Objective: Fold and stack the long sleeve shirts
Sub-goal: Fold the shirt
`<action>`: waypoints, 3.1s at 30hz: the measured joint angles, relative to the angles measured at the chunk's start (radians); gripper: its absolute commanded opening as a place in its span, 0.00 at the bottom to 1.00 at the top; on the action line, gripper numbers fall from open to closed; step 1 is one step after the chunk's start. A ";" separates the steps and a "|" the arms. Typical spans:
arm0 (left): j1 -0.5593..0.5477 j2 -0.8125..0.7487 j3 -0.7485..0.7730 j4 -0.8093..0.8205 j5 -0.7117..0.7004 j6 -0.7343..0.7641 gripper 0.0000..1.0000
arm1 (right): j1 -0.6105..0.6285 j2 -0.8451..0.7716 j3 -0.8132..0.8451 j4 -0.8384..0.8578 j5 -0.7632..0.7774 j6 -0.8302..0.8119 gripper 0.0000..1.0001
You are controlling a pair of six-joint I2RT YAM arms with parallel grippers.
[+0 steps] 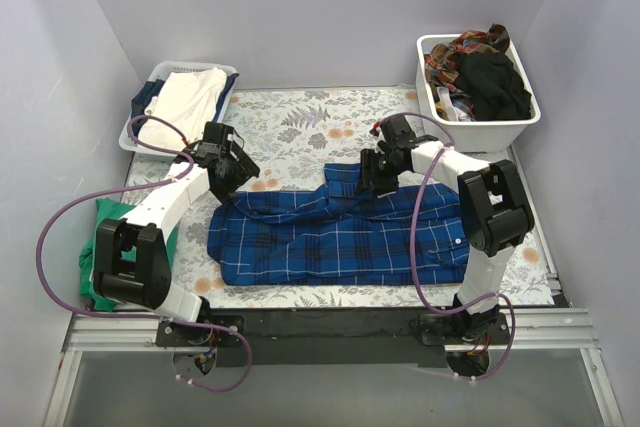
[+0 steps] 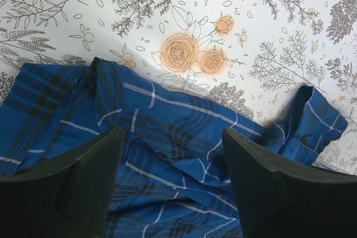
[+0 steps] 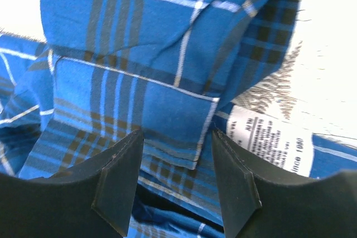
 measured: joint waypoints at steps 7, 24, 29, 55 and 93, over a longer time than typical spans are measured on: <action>0.000 0.000 0.000 0.001 0.000 0.003 0.71 | 0.011 0.001 0.026 -0.031 0.074 -0.003 0.60; 0.000 0.013 -0.001 0.003 0.000 0.006 0.71 | 0.066 0.066 0.094 -0.069 0.117 -0.030 0.13; 0.000 0.013 -0.001 0.003 0.001 0.008 0.71 | 0.077 0.062 0.133 -0.104 0.156 -0.027 0.01; 0.000 0.185 -0.001 0.057 0.195 0.135 0.50 | 0.087 -0.356 0.381 0.004 -0.108 -0.121 0.01; 0.001 0.410 0.190 -0.047 0.150 0.131 0.38 | 0.091 -1.289 -0.292 -0.377 0.144 -0.013 0.01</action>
